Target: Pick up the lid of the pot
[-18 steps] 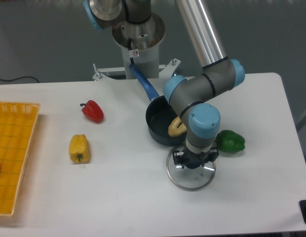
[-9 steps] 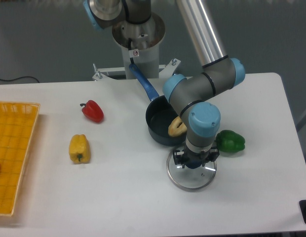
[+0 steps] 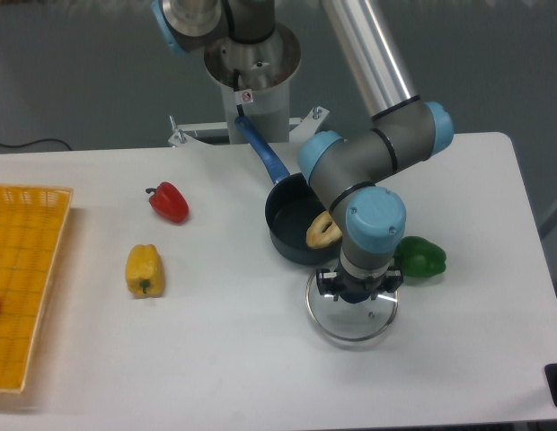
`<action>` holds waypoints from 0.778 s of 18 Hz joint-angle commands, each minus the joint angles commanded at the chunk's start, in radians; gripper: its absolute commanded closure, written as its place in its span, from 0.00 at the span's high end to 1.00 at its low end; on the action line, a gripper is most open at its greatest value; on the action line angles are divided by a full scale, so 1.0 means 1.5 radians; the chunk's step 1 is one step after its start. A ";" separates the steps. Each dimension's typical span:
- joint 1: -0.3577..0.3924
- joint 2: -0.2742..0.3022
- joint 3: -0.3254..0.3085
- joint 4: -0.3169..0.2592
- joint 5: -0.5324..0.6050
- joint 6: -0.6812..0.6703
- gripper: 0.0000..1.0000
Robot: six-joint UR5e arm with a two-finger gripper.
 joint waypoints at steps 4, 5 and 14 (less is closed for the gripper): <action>-0.001 0.020 0.002 0.004 -0.015 0.030 0.67; -0.001 0.026 0.003 0.005 -0.025 0.043 0.67; -0.017 0.048 0.007 0.008 -0.035 0.081 0.67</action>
